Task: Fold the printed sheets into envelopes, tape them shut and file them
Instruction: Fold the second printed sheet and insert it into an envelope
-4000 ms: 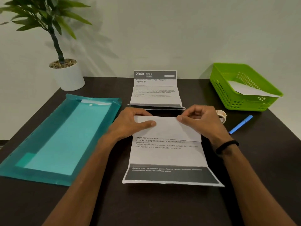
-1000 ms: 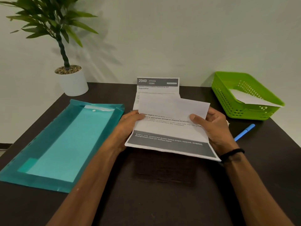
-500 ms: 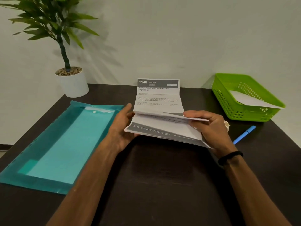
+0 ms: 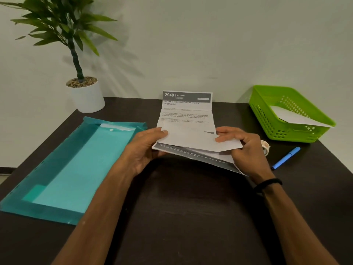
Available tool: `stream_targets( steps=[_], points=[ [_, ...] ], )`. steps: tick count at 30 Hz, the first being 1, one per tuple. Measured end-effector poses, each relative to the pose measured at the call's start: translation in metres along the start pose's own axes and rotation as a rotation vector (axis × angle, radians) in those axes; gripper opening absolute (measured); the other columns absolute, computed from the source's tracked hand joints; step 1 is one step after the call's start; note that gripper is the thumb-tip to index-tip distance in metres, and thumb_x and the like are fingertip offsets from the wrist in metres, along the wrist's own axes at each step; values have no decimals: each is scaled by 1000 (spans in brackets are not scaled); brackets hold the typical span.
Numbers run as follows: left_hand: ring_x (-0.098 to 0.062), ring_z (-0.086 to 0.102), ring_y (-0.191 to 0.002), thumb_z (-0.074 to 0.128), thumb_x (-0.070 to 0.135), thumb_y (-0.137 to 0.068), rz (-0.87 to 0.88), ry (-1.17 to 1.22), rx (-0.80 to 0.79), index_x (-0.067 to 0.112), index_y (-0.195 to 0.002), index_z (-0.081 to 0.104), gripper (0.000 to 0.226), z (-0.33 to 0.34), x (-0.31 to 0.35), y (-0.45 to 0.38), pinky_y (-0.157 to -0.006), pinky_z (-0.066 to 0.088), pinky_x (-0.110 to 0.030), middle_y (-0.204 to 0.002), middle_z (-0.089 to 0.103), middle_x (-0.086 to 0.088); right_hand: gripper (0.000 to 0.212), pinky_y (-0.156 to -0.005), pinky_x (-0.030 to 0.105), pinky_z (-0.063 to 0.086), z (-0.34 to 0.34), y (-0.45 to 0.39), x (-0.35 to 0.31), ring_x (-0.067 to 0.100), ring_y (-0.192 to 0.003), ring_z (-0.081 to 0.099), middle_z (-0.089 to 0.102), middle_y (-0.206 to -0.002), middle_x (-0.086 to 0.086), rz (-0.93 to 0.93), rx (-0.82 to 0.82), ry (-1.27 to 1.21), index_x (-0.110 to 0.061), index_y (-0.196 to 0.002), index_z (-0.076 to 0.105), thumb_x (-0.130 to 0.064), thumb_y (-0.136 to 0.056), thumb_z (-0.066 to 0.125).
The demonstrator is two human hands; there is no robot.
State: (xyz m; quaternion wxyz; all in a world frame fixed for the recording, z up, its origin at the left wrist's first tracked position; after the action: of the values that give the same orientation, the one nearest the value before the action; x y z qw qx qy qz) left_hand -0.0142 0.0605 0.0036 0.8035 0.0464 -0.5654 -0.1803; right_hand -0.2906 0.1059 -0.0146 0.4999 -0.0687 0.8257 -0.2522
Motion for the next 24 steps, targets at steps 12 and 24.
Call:
stream_targets(
  steps=[12,24],
  points=[
    [-15,78,-76,71,3,-93,130,-276,-3,16,-103,75,17,1,0,-4,-60,59,-21,-94,81,-1,38,-74,32,59,-5,4,-17,25,-79,75,77,-91,19,582,-84,-728,-2,-79,71,-38,-88,70],
    [-18,76,-84,64,-2,-95,47,-594,-299,22,-112,73,30,3,-12,-1,-75,61,-28,-102,80,-8,42,-77,34,62,-5,20,-11,32,-93,73,73,-118,30,668,-716,-349,3,-117,71,-25,-86,77]
  ],
)
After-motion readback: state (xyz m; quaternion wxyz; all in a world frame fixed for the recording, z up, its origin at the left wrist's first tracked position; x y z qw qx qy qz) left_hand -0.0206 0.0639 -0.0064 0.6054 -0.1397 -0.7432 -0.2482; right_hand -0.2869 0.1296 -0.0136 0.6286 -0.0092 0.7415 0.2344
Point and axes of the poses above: each hand's wrist, its own y-axis away from the middle knuckle, its own z-axis out of the palm, x = y × z, the point moved 2 cm from there along -y, towards the middle knuckle
